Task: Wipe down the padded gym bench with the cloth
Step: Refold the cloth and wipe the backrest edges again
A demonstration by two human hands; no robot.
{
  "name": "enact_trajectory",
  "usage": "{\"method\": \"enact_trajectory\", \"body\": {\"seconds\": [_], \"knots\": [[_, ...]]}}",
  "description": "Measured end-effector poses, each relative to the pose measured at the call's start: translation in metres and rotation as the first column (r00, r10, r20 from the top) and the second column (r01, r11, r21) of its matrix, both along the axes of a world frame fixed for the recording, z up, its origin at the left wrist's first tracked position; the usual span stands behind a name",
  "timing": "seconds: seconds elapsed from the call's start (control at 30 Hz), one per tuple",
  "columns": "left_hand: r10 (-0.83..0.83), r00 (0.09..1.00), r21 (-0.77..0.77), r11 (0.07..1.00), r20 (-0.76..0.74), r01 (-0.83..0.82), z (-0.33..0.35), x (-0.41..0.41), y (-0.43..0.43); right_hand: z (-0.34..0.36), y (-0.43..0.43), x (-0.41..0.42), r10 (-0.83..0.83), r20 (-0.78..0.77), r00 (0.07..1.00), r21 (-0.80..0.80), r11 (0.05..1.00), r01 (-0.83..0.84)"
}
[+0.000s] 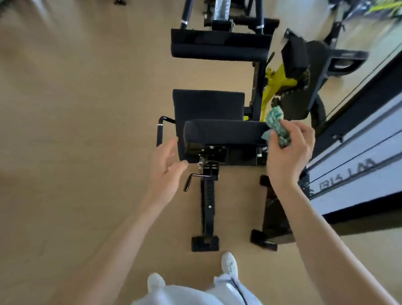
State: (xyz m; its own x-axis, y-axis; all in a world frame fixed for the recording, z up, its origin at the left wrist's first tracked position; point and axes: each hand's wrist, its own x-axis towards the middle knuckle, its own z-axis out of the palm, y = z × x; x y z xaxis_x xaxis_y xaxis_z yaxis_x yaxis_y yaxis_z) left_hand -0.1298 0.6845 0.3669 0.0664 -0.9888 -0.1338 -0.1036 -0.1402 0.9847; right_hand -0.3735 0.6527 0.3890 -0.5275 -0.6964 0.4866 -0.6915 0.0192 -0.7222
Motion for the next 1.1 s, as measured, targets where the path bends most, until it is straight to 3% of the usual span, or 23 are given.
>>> {"method": "enact_trajectory", "body": {"seconds": [0.1,0.3,0.37,0.43,0.47,0.53,0.6,0.63,0.7,0.83,0.93,1.0,1.1], "knots": [[-0.182,0.983,0.017,0.983,0.011,0.182,-0.008,0.002,-0.020,-0.008,-0.016,0.025,-0.035,-0.057,0.998,0.144,0.989,0.043],[-0.314,0.949,0.026,0.949,-0.035,0.315,-0.018,0.023,-0.024,0.003,-0.013,0.115,0.156,-0.153,0.976,0.195,0.973,-0.125],[-0.378,0.924,0.034,0.924,-0.051,0.380,-0.020,0.040,-0.028,0.013,-0.011,0.134,0.388,-0.192,0.901,0.288,0.900,-0.326],[-0.450,0.893,0.044,0.892,0.002,0.450,-0.025,0.060,-0.027,0.032,-0.011,0.137,0.614,-0.123,0.780,0.430,0.741,-0.516],[-0.466,0.885,0.057,0.884,0.016,0.464,-0.031,0.070,-0.025,0.043,-0.012,0.134,0.650,-0.089,0.755,0.466,0.697,-0.546],[-0.405,0.914,0.101,0.909,-0.004,0.404,-0.043,0.090,-0.019,0.062,-0.021,0.119,0.562,-0.116,0.819,0.390,0.784,-0.482],[-0.283,0.958,0.151,0.947,-0.032,0.285,-0.057,0.108,-0.020,0.069,-0.038,0.102,0.325,-0.204,0.924,0.284,0.922,-0.262],[-0.235,0.971,0.181,0.954,-0.037,0.237,-0.061,0.115,-0.022,0.066,-0.045,0.098,0.229,-0.252,0.940,0.277,0.948,-0.157],[-0.187,0.982,0.223,0.956,-0.029,0.189,-0.067,0.125,-0.033,0.045,-0.052,0.108,0.210,-0.305,0.929,0.356,0.930,-0.094],[-0.206,0.978,0.227,0.952,-0.025,0.206,-0.065,0.140,-0.065,0.011,-0.052,0.152,0.286,-0.351,0.892,0.313,0.933,-0.176],[-0.278,0.960,0.143,0.950,-0.021,0.278,-0.048,0.141,-0.096,0.008,-0.055,0.176,0.508,-0.296,0.809,0.347,0.846,-0.405],[-0.425,0.900,0.030,0.903,-0.094,0.429,-0.032,0.141,-0.117,-0.002,-0.055,0.197,0.649,-0.164,0.743,0.356,0.741,-0.569],[-0.633,0.721,0.099,0.728,-0.282,0.678,-0.013,0.148,-0.150,-0.021,-0.057,0.224,0.585,-0.132,0.800,0.237,0.802,-0.548]]}}
